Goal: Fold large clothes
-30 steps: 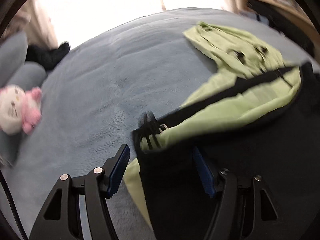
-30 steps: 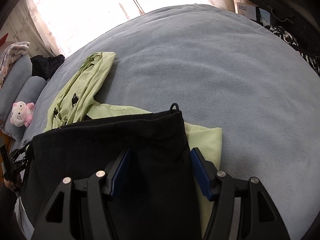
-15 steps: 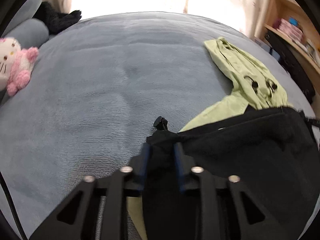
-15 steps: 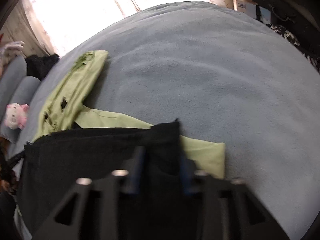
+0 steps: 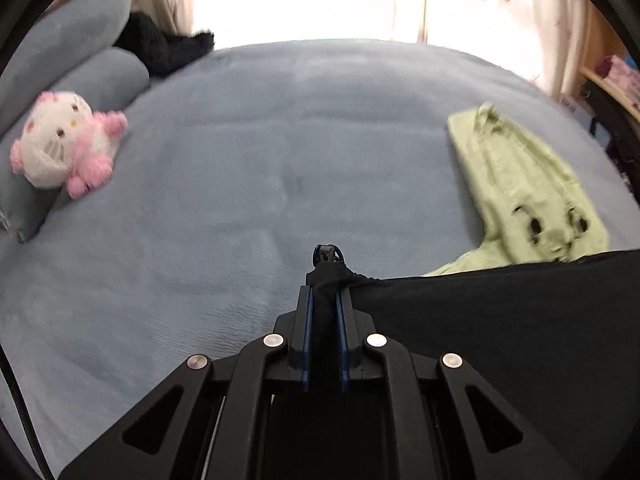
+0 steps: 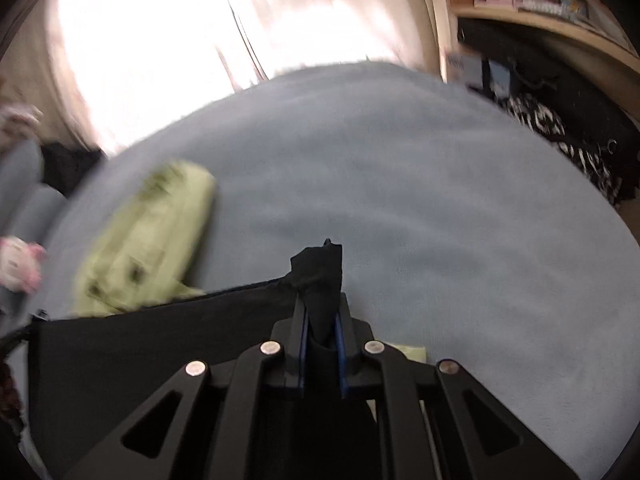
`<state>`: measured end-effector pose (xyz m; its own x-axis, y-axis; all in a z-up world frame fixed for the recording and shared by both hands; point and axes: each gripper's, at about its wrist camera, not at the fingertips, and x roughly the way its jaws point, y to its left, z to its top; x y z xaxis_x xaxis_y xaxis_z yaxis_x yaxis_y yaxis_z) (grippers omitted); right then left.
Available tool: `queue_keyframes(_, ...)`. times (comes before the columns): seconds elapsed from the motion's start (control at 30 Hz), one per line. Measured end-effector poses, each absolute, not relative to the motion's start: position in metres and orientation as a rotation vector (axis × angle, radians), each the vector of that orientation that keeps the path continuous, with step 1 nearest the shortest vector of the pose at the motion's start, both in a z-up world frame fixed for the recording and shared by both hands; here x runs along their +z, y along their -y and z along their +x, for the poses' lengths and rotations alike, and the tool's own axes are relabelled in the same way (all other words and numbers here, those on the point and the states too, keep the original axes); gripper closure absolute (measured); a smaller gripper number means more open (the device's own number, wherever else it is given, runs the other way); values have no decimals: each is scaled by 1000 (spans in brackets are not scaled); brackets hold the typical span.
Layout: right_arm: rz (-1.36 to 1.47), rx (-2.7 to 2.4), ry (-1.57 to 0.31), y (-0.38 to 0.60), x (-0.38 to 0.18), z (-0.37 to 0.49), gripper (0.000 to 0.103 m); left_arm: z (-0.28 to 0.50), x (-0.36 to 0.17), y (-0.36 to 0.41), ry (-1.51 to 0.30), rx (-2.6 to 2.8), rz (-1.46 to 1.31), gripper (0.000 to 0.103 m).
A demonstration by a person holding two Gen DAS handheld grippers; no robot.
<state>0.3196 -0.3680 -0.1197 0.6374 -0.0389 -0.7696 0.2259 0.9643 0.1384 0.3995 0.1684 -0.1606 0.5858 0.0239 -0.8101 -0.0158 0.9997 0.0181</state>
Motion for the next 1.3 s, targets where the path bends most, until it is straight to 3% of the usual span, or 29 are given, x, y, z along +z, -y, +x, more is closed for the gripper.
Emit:
queue_keyframes(0.1, 195, -206, -976, 365, -160, 329, 91, 407, -191, -157, -981, 59, 60, 95)
queue_keyframes(0.2, 168, -248, -954, 361, -160, 325, 85, 405, -195, -152, -961, 70, 80, 93)
queue_keyframes(0.23, 154, -257, -956, 360, -157, 325, 84, 405, -193, -153, -960, 69, 81, 90)
queue_keyframes(0.3, 120, -288, -959, 357, -150, 322, 72, 402, -185, -155, -949, 79, 85, 84)
queue_keyframes(0.43, 126, -323, -831, 346, -107, 296, 70, 384, -154, -161, -865, 115, 42, 75)
queue_keyframes(0.5, 159, -253, -770, 329, -88, 282, 62, 368, -135, -157, -819, 98, -7, 75)
queue_keyframes(0.67, 174, 46, -816, 243, -83, 273, 61, 324, -115, -117, -807, -14, -118, 75)
queue_keyframes(0.87, 145, 180, -926, 173, -124, 282, 61, 291, -154, -53, -899, -64, -78, 75)
queue_keyframes(1.1, 96, -159, -882, 287, -139, 280, 64, 296, -190, -95, -888, 98, 69, 76)
queue_keyframes(1.3, 298, -320, -911, 403, -145, 253, 63, 301, -191, -148, -926, 189, 4, 76)
